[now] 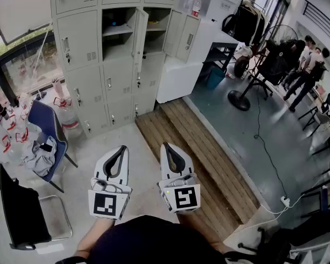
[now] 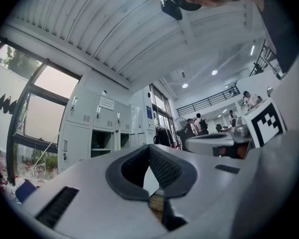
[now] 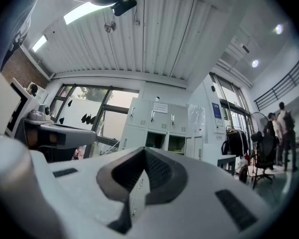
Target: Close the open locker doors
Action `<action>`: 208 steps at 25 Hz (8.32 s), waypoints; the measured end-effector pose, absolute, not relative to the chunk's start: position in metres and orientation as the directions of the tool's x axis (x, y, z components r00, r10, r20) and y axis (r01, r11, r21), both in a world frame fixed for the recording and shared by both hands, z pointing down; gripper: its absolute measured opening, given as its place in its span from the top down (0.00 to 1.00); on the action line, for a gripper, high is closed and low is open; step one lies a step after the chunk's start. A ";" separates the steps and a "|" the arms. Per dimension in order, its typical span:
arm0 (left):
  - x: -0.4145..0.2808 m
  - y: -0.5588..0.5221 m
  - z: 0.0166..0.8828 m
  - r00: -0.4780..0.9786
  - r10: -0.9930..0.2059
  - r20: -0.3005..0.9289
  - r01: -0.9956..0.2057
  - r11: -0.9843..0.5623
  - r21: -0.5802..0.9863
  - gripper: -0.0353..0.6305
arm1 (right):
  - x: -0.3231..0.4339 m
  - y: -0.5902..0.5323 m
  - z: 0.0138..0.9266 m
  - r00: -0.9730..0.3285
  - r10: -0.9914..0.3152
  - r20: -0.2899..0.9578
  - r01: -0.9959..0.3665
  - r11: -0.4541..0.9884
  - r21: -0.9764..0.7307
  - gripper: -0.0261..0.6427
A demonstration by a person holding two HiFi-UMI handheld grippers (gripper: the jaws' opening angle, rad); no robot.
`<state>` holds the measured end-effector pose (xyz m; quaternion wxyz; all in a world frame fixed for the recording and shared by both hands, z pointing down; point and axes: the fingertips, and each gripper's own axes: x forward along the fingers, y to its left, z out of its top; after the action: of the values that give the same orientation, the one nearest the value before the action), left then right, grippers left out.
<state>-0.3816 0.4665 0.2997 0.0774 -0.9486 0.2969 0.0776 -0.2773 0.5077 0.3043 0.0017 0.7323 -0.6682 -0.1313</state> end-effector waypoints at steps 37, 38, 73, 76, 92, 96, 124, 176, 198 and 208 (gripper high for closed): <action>-0.266 0.174 0.301 0.869 -0.460 -0.180 -0.483 -0.869 -0.110 0.94 | -0.170 0.221 0.310 0.131 -0.985 -0.112 -0.985 -0.142 0.101 0.96; -0.265 0.169 0.303 0.871 -0.458 -0.178 -0.480 -0.870 -0.109 0.94 | -0.168 0.217 0.311 0.135 -0.985 -0.110 -0.984 -0.147 0.102 0.96; -0.112 -0.028 0.284 0.712 -0.677 -0.183 -0.698 -0.711 -0.083 0.94 | -0.014 -0.024 0.285 -0.207 -0.972 -0.115 -0.972 0.190 0.138 0.96; -0.100 -0.039 0.285 0.682 -0.709 -0.180 -0.729 -0.678 -0.093 0.94 | -0.004 -0.041 0.288 -0.263 -0.958 -0.117 -0.960 0.249 0.127 0.96; -0.057 -0.078 0.296 0.521 -0.837 -0.167 -0.853 -0.515 -0.085 0.94 | 0.011 -0.085 0.300 -0.589 -0.797 -0.132 -0.806 0.568 0.168 0.85; -0.057 -0.082 0.296 0.488 -0.855 -0.179 -0.873 -0.480 -0.085 0.94 | 0.004 -0.091 0.307 -0.662 -0.741 -0.112 -0.749 0.647 0.142 0.81; -0.111 -0.133 0.293 0.459 -0.873 -0.166 -0.888 -0.453 -0.073 0.94 | -0.053 -0.129 0.322 -0.728 -0.681 -0.076 -0.685 0.728 0.038 0.79; -0.233 -0.237 0.325 0.467 -0.865 -0.185 -0.881 -0.473 -0.014 0.94 | -0.176 -0.260 0.319 -0.573 -0.816 -0.075 -0.820 0.570 0.056 0.81; -0.244 -0.267 0.328 0.431 -0.881 -0.192 -0.898 -0.440 0.004 0.94 | -0.190 -0.313 0.320 -0.549 -0.832 -0.081 -0.836 0.543 0.081 0.81; -0.252 -0.277 0.335 0.427 -0.887 -0.174 -0.900 -0.436 0.011 0.94 | -0.192 -0.333 0.320 -0.532 -0.843 -0.080 -0.846 0.527 0.078 0.83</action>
<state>-0.2521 -0.2771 0.3353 0.0417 -0.8437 0.5296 0.0769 -0.1918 -0.3331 0.3205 -0.0163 0.4835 -0.8735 -0.0536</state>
